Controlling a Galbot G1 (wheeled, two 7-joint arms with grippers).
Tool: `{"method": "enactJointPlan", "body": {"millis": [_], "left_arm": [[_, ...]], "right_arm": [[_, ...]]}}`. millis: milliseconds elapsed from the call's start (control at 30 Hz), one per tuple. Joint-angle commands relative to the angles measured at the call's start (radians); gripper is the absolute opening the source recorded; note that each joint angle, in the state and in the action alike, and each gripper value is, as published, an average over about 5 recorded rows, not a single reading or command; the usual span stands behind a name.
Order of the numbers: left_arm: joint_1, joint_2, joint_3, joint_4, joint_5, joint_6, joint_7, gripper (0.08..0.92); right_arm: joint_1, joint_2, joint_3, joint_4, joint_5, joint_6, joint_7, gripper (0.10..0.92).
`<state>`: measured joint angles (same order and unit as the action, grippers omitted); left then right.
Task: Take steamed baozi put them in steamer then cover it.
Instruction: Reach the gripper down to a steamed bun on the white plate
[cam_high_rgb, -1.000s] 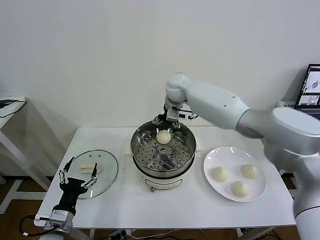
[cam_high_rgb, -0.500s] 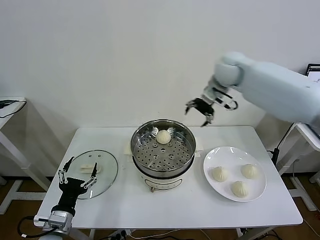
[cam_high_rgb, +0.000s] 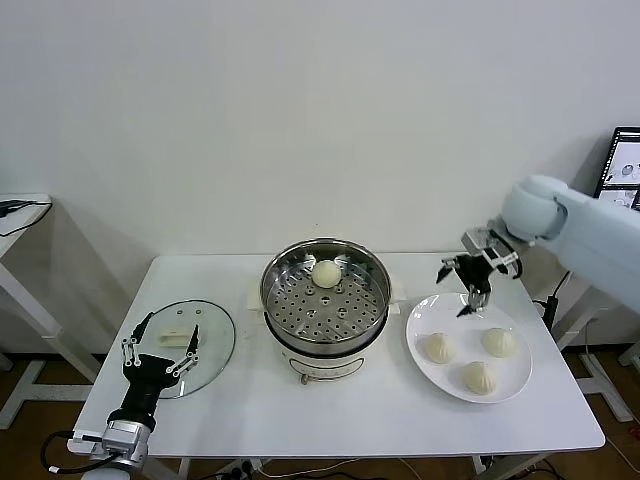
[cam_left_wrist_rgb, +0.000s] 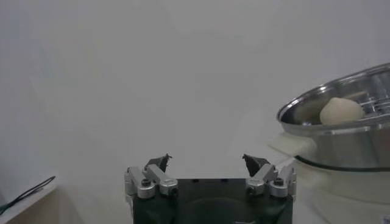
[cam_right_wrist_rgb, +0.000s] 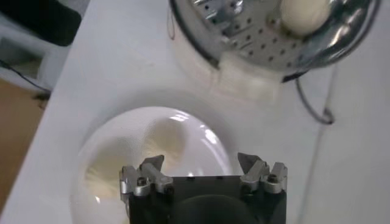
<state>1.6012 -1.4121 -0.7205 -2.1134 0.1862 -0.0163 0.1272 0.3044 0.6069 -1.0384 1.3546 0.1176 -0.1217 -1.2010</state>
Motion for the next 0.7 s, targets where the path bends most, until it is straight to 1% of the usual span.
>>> {"method": "enactJointPlan", "body": {"millis": [33, 700], "left_arm": [[-0.001, 0.0, 0.002, 0.003, 0.002, 0.0, 0.001, 0.823], [-0.004, -0.002, 0.003, 0.028, 0.007, -0.007, 0.001, 0.823]], "right_arm": [[-0.2, -0.049, 0.096, -0.008, -0.049, -0.084, 0.025, 0.823], [-0.334, 0.063, 0.19, -0.124, -0.112, -0.091, 0.106, 0.823]]}}
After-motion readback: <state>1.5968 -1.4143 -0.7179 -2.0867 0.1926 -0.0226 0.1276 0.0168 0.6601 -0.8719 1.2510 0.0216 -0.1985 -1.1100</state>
